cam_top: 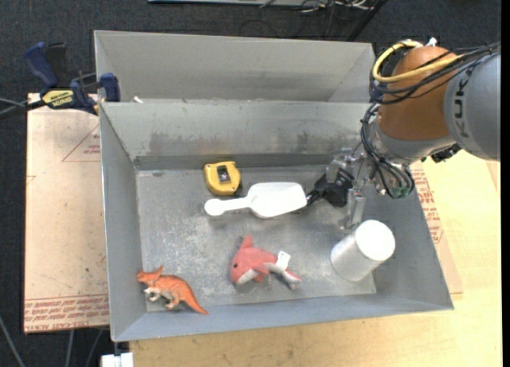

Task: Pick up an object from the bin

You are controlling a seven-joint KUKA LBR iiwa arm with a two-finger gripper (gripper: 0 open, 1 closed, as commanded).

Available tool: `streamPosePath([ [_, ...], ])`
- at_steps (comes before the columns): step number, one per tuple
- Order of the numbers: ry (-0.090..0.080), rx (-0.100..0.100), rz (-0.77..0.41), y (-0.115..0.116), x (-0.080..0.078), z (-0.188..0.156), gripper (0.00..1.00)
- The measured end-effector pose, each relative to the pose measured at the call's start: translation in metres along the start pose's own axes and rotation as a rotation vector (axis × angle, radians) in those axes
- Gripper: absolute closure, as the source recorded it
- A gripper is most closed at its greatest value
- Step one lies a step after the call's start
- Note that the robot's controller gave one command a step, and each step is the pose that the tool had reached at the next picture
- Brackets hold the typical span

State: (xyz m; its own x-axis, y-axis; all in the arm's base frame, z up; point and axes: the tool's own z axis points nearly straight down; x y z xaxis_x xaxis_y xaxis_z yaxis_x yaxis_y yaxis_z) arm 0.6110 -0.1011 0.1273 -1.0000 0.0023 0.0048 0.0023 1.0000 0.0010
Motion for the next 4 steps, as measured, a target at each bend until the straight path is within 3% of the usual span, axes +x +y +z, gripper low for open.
streamPosePath([
  [2,-0.011,0.002,-0.065,0.0,-0.008,0.004,0.0],
  [3,-0.006,0.001,-0.359,0.005,-0.011,0.03,0.0],
  [4,-0.016,0.0,-0.413,-0.021,-0.041,0.053,1.0],
])
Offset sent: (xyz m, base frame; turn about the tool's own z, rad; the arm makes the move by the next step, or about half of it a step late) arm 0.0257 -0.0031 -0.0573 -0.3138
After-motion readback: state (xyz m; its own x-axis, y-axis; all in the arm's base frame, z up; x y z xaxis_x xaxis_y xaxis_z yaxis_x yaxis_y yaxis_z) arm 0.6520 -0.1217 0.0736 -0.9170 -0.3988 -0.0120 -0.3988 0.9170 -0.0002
